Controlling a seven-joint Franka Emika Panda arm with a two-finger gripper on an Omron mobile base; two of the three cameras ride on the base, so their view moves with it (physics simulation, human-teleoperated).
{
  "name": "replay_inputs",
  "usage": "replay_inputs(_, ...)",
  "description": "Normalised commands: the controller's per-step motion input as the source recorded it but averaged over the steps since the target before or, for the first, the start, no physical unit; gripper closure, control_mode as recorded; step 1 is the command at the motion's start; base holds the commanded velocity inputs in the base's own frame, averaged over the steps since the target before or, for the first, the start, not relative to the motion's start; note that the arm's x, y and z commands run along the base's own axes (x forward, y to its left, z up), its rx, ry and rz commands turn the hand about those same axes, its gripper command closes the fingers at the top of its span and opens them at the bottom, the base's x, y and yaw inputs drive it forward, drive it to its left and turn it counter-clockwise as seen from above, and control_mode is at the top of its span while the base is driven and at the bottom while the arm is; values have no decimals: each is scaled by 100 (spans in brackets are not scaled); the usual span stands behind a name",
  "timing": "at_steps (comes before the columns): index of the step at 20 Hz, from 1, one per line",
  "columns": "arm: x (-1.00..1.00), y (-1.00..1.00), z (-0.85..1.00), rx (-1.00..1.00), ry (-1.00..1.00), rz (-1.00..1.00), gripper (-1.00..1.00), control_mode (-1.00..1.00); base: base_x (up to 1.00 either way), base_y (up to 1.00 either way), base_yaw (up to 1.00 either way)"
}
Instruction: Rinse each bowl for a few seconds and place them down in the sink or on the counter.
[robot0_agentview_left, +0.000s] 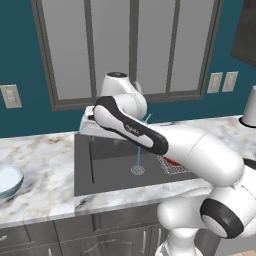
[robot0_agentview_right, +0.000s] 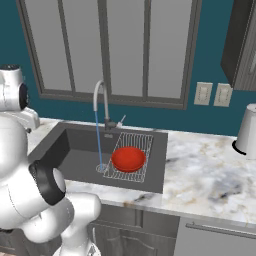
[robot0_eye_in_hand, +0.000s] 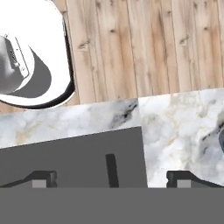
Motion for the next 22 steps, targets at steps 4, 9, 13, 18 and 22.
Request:
replay_inputs(4,0,75,-3,0,5,17,-100,-100,0,0,0)
replay_inputs(9,0,73,-6,0,3,13,-100,-100,0,0,0)
replay_inputs(13,0,68,-10,0,2,10,-100,-100,0,0,0)
replay_inputs(18,0,59,-11,0,1,8,-100,-100,0,0,0)
replay_inputs(22,0,48,-16,0,0,4,-100,-100,0,0,0)
